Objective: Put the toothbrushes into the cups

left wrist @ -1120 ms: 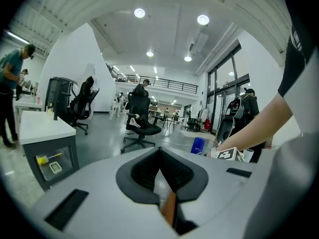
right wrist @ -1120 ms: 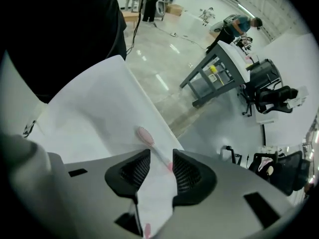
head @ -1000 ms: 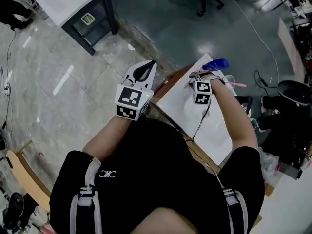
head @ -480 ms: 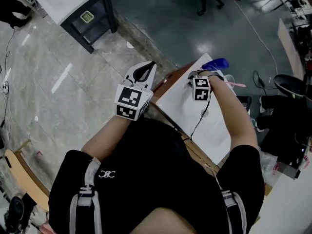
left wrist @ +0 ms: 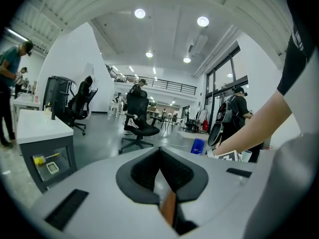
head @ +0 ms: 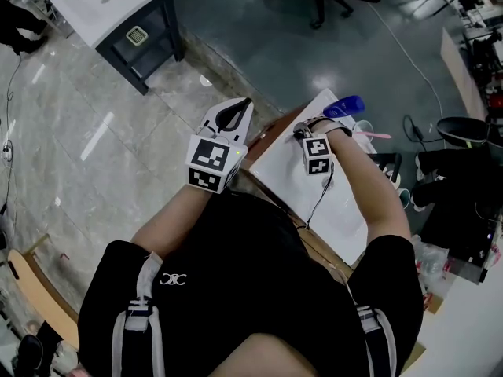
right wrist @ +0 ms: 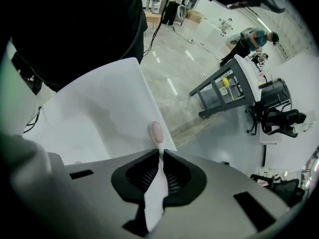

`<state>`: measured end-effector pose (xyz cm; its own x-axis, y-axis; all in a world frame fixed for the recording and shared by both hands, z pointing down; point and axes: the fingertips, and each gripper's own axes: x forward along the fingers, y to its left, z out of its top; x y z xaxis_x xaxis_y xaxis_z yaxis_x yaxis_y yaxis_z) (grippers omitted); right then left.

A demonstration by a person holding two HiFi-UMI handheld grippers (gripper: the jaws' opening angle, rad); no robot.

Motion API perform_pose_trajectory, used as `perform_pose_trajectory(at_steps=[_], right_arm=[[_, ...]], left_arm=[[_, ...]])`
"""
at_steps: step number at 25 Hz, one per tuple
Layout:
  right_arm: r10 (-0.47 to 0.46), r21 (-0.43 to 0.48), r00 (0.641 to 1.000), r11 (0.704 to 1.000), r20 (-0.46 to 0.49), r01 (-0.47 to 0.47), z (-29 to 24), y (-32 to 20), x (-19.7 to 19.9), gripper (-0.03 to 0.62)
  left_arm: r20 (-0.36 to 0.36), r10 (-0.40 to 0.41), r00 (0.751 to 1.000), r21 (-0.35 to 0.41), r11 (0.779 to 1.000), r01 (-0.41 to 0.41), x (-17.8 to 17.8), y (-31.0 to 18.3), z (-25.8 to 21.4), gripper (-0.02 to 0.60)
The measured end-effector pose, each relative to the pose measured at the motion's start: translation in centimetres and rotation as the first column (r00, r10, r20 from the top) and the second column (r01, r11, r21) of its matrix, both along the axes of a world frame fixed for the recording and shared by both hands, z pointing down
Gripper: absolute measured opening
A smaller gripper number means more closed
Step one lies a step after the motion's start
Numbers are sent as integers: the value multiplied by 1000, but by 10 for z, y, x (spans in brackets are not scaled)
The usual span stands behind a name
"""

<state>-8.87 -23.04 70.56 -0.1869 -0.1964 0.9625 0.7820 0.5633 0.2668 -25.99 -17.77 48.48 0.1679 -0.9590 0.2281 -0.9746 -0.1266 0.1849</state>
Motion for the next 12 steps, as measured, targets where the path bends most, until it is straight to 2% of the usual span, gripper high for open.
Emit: perform_pose_trajectory(at_steps=[5, 9, 12], right_arm=[[0, 4, 997, 1000, 80, 0, -9, 3, -14, 18], [65, -23, 987, 998, 146, -62, -18, 2, -21, 15], [89, -31, 985, 996, 147, -85, -19, 2, -19, 15]], left_arm=[[3, -1, 1000, 3, 1000, 1, 0, 1, -2, 14], [5, 1, 1000, 4, 1000, -1, 1, 0, -3, 14], [6, 11, 1000, 4, 1000, -11, 3, -1, -4, 13]])
